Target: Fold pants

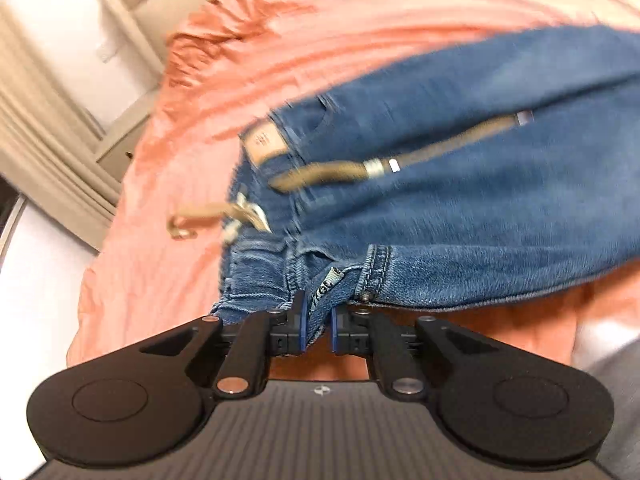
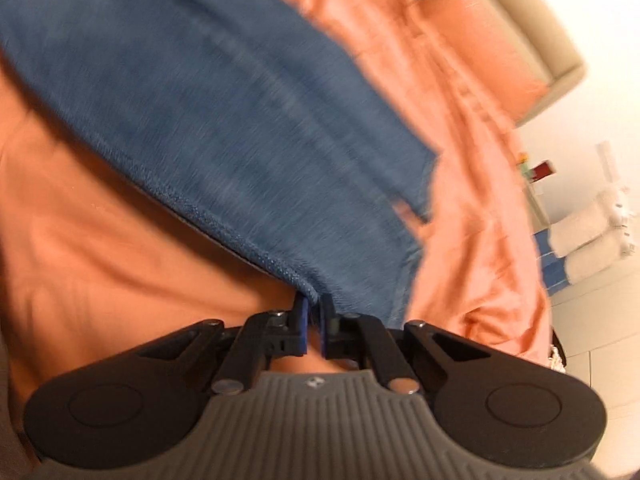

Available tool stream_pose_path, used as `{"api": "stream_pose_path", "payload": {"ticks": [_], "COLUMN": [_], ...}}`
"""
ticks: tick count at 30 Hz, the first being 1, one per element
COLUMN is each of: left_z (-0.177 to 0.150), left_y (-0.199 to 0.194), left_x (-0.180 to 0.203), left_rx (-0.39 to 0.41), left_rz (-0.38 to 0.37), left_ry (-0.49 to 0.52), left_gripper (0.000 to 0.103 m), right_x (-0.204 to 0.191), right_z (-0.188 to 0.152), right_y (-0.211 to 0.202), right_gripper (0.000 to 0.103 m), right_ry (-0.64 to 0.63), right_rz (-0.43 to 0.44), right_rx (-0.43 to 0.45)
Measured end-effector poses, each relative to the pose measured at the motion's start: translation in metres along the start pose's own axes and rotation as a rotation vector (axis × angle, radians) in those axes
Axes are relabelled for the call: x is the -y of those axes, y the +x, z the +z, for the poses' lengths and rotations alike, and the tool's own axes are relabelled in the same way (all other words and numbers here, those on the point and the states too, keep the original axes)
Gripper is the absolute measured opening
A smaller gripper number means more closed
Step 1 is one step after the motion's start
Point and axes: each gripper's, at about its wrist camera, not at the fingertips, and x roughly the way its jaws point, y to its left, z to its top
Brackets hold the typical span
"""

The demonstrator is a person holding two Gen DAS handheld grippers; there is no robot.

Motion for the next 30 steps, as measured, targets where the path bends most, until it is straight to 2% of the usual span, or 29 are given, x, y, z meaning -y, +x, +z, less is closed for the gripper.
{"api": "stream_pose_path", "payload": {"ticks": [7,14,19,22,26,30], "left_z": [0.059,0.13,0.171,0.19,0.204,0.21], "left_y": [-0.026,0.002,0.053,0.097,0.155,0.199], "left_x": [-0.04,-0.063,-0.064,-0.059,-0.049,-0.041], "left_rx": [0.096,0.077,0.044,0.0,-0.066,-0.12], "left_rz": [0.021,0.051,0.063,0.074,0.069,0.055], "left_ry": [-0.171,-0.239,-0.229,-0.225,-0.205,-0.183], "left_gripper": [0.01,0.01,0.01,0.011,0.011,0.012], "right_x": [0.062,0.117,0.136,0.136,0.127,0.116], "right_z": [0.059,0.141,0.191,0.217,0.242,0.252], "right_y": [-0.016,0.02,0.076,0.122,0.193,0.252], "right_gripper": [0.0,0.0,0.0,0.0,0.0,0.0], "right_ry": [0.184,0.301,0.328,0.329,0.291,0.267], "right_rz": [-0.062,-0.106,-0.111,-0.121,-0.116,-0.103], "right_rx": [0.085,0.088,0.031,-0.009,-0.094,-0.174]}}
